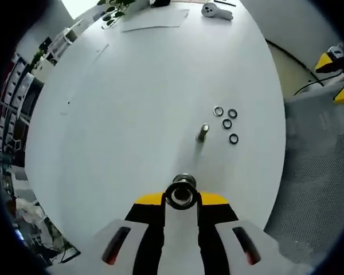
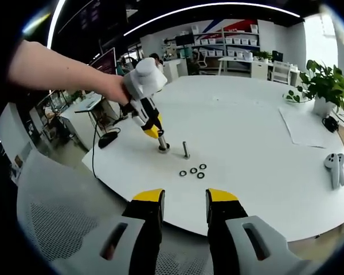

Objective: Place the washer onto the threaded stud by aligning its center hole with the stud, sliding it down to the base, and recovering from edge contact or off-axis alignment until the washer reaches the visible bottom stop.

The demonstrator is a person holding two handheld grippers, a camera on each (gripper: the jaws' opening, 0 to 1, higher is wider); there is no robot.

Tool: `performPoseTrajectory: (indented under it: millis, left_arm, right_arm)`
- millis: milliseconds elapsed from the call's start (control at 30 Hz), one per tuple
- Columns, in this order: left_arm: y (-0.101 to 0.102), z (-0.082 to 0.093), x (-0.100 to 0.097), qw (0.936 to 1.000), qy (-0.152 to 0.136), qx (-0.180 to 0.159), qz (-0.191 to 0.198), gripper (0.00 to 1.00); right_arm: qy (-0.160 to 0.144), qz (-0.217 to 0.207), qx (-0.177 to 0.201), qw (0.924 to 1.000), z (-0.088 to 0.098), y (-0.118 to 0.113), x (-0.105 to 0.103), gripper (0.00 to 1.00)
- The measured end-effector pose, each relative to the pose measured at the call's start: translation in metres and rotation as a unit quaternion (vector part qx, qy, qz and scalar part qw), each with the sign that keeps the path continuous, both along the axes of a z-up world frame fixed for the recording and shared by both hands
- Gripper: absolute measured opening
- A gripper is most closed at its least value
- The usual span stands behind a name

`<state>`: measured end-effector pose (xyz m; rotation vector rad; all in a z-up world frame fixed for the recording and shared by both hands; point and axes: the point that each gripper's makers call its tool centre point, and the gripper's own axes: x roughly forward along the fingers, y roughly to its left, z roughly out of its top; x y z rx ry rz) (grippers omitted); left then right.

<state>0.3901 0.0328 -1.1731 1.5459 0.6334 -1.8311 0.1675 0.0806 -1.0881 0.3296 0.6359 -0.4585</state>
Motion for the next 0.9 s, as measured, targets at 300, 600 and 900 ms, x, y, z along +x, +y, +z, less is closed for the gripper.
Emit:
performPoseTrajectory:
  millis: [300, 600, 900]
  left_arm:
    - [-0.002, -0.013, -0.002, 0.9997, -0.010, 0.017, -0.014, 0.19]
    - [-0.006, -0.039, 0.003, 0.9989, -0.020, 0.030, -0.031, 0.19]
    - [-0.004, -0.051, 0.002, 0.9984, -0.029, 0.036, -0.033, 0.19]
  right_arm:
    - [0.002, -0.004, 0.000, 1.0000, 0.000, -0.001, 0.000, 0.31]
    - [0.009, -0.009, 0.000, 0.9999, -0.004, -0.004, -0.002, 0.31]
    - [0.014, -0.006, 0.001, 0.9999, -0.004, -0.003, -0.002, 0.31]
